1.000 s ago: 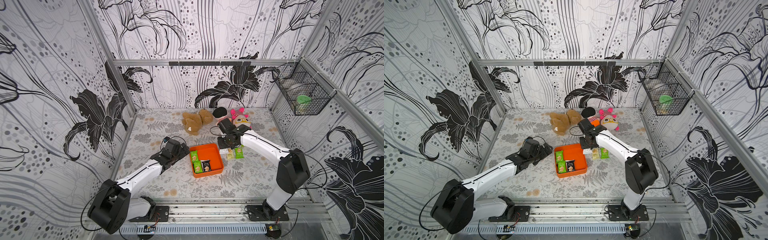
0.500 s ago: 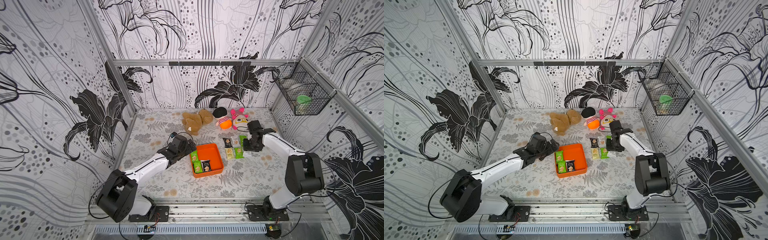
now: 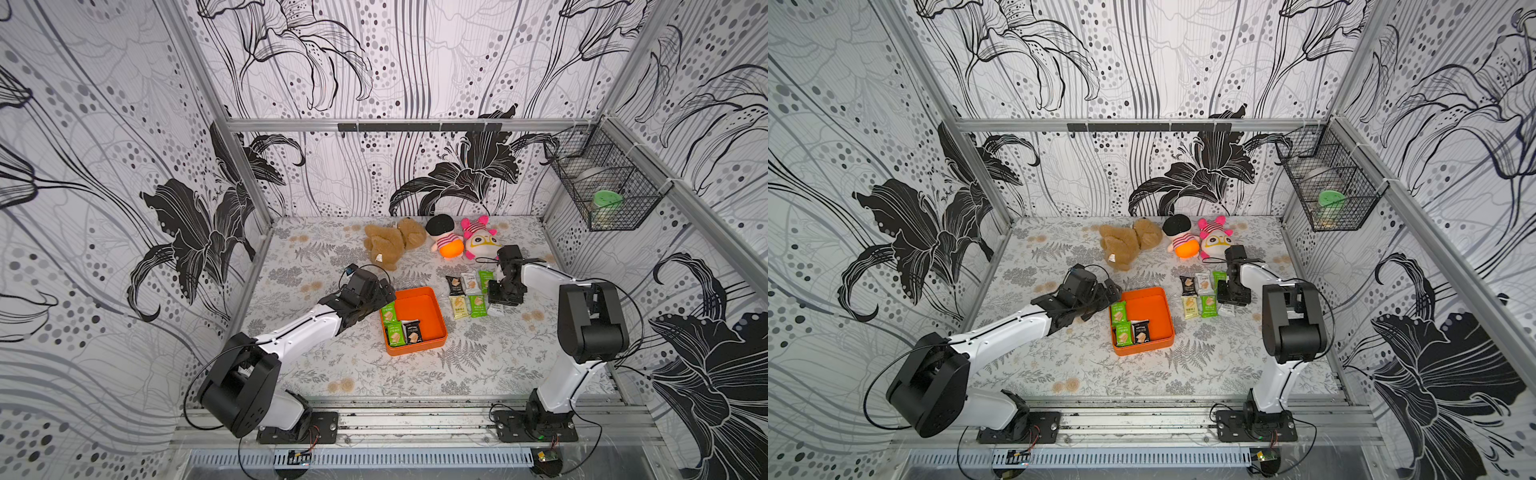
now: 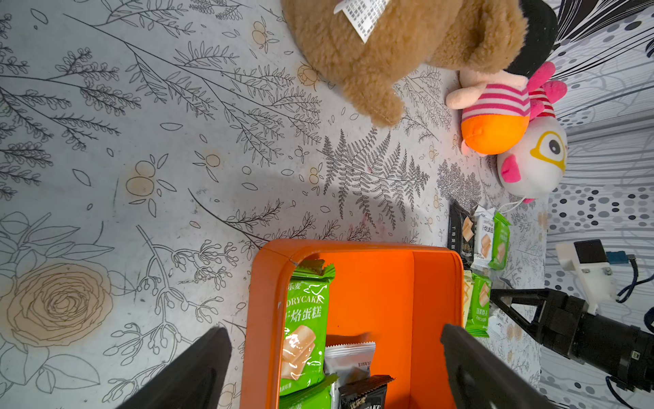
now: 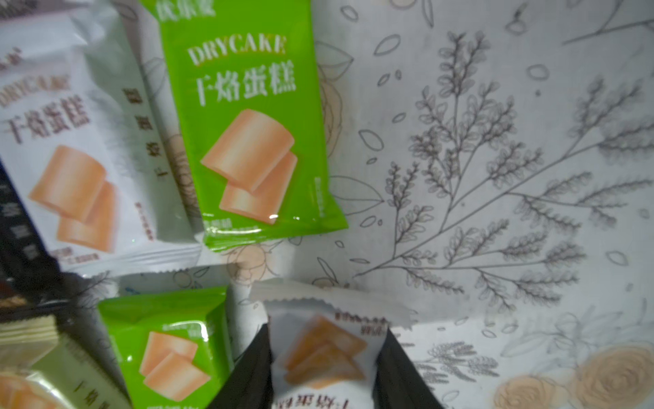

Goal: Take the cookies out of the storage box
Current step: Place the cookie at the center of the board, then adjust the storage box at the center of the board.

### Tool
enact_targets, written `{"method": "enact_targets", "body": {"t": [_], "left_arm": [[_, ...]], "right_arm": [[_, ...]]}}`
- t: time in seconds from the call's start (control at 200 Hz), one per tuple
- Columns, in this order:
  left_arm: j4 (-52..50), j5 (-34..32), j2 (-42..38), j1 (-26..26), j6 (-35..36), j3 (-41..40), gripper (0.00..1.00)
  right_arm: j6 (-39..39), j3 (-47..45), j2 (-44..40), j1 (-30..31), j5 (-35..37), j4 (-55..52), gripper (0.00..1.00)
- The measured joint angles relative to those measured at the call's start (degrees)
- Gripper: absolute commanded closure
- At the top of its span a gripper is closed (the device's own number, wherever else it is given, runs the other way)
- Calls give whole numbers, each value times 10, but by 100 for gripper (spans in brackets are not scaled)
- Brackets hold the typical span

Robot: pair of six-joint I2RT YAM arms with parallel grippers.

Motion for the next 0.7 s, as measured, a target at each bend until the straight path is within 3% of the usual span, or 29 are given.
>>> {"method": "enact_targets", "body": {"t": [0.14,0.255,0.516,0.696], "left_arm": [[14,1,0,-2,0,0,3],[26,3,4,-3,0,-3,3],[36,9,36,-3,1,-5,3],[49,17,50,-10,1,-10,3]], "right_arm": [[-4,6,0,0,-2,1,44],[0,13,0,0,8,-10,41],[11,21,-56,13,13,-63,46],[39,4,-118,96,-14,-76,48]]}}
